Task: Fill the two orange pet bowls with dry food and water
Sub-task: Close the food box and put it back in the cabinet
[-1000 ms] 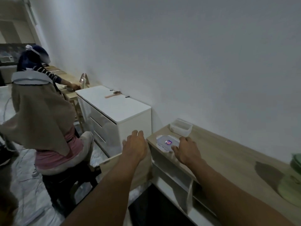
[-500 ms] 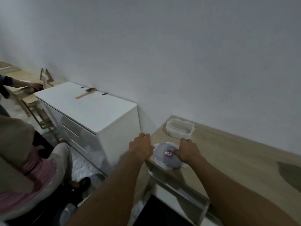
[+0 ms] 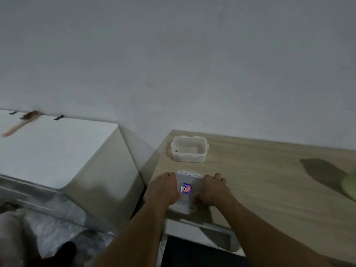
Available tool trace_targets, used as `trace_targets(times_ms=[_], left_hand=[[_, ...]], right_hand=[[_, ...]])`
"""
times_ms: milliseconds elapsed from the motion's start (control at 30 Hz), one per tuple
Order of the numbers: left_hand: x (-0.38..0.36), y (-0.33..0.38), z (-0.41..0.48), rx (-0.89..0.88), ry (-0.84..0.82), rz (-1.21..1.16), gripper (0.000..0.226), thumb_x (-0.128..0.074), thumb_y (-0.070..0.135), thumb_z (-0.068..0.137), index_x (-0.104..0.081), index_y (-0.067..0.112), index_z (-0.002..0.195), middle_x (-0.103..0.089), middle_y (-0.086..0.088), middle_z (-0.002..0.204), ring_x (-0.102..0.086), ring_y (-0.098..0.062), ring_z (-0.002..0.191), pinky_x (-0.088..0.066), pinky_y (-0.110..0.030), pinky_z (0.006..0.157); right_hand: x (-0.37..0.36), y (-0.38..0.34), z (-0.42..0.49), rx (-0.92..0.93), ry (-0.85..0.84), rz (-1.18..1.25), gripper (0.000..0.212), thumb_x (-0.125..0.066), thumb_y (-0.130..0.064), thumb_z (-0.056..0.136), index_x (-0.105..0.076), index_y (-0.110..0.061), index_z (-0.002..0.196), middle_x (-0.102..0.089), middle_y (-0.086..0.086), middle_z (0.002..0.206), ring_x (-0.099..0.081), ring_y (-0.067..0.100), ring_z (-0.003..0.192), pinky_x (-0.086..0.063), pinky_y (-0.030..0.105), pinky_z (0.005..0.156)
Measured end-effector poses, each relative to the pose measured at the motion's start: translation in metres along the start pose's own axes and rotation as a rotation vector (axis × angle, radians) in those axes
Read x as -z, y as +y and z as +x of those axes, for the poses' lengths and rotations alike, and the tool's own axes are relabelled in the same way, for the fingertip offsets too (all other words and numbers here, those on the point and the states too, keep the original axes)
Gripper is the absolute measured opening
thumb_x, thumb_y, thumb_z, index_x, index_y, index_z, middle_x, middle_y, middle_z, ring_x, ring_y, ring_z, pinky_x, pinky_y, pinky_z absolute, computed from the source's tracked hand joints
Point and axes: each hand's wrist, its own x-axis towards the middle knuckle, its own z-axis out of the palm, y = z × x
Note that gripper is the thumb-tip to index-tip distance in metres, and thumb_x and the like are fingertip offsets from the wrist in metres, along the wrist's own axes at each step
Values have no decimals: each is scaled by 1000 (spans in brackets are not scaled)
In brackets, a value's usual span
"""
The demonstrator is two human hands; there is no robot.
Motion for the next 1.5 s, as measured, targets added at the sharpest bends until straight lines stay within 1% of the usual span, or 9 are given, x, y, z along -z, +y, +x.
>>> trace_targets(times_ms=[333,500,733,833,900,1033,1200,1333,1500], left_hand=[[-5,-19,37,-80,-48,7,73,-78,37,69,-44,16,130,-44,-11,127,-44,-30,120,-43,-39,102],[12,-24,46,-99,-71,-250,43,-64,14,86,-50,15,127,-56,-12,129,-53,-27,116,-47,-33,95],[60,-23,60,-36,18,-576,39,-74,12,81,-62,10,118,-61,-13,121,-62,-33,110,-47,-28,78],[81,-20,71,57,114,-759,35,-82,18,75,-69,2,104,-67,-13,103,-66,-28,101,-54,-35,89],[92,-17,80,126,147,-922,33,-88,16,67,-72,-1,90,-72,-21,96,-71,-32,95,-57,-45,88],[102,-12,90,207,188,-1078,23,-85,5,68,-64,14,66,-70,-19,82,-69,-29,72,-59,-48,82],[101,-13,111,214,180,-1173,20,-84,6,65,-68,10,77,-72,-17,87,-68,-27,76,-59,-47,85],[98,-12,134,246,176,-1221,45,-85,20,46,-72,10,87,-74,-18,98,-73,-29,85,-58,-49,86],[99,-7,145,280,248,-1127,39,-86,15,66,-74,6,102,-75,-13,99,-72,-29,92,-59,-42,86]], right_hand=[[2,-11,8,-122,23,86,74,-77,-33,77,-31,-11,132,-38,20,135,-43,40,128,-42,46,101],[12,-13,7,-103,28,224,67,-81,-30,77,-36,-7,120,-56,19,125,-56,34,116,-46,41,87],[54,-21,10,-116,192,562,38,-90,-21,66,-59,-3,78,-58,15,70,-59,27,64,-56,43,62],[73,-21,24,-132,307,689,37,-92,-16,61,-58,-3,58,-53,14,57,-55,24,55,-54,42,62],[81,-18,40,-168,386,766,36,-93,-16,56,-60,-4,58,-56,15,61,-58,25,62,-57,49,69],[92,-19,59,-250,462,977,41,-93,-10,59,-70,9,88,-71,26,89,-71,38,83,-59,55,78],[97,-24,74,-284,498,1069,26,-89,-8,63,-64,-7,67,-70,23,87,-70,38,86,-59,55,81],[106,-31,80,-292,517,1120,30,-84,-5,72,-57,-5,61,-61,17,70,-62,32,68,-58,50,81],[102,-35,101,-285,450,1066,28,-81,-2,75,-55,-6,69,-59,16,79,-61,31,73,-58,49,84]])
